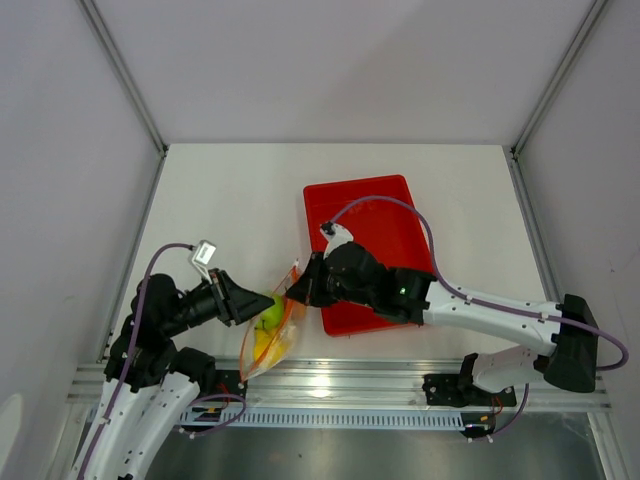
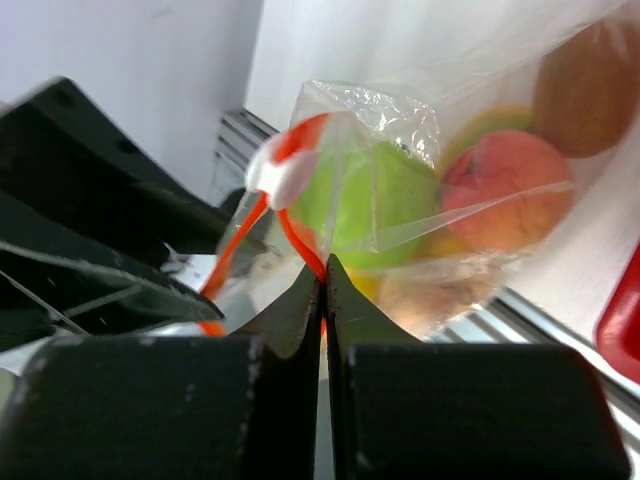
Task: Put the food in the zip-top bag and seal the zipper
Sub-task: Adjust the zipper food storage bag at the center of the board.
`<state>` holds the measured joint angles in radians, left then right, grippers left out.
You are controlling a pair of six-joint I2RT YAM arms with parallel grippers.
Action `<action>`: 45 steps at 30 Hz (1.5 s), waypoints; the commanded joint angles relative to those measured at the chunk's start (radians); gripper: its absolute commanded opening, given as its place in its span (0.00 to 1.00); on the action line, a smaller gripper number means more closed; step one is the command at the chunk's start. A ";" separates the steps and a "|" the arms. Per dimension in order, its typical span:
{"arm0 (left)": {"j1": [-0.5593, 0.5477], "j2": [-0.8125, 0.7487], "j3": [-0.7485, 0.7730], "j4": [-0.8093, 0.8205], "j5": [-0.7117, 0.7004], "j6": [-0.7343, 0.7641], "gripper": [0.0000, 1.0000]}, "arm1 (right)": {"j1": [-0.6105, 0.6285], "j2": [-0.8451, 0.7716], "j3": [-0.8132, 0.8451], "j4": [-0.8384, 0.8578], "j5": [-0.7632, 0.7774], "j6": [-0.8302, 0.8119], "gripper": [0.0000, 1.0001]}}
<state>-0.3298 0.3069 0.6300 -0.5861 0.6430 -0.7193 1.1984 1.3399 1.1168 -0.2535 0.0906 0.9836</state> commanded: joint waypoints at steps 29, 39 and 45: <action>-0.165 0.053 0.036 -0.063 -0.160 0.144 0.67 | 0.038 0.087 0.113 0.011 0.179 0.480 0.00; -0.227 0.095 0.027 -0.046 -0.253 0.113 0.58 | 0.056 0.105 0.169 -0.027 0.221 0.536 0.00; -0.230 0.112 0.017 -0.047 -0.270 0.093 0.38 | 0.067 0.119 0.166 -0.024 0.227 0.564 0.00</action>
<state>-0.5495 0.4042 0.6342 -0.6537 0.3912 -0.6113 1.2495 1.4509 1.2331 -0.3038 0.2760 1.4971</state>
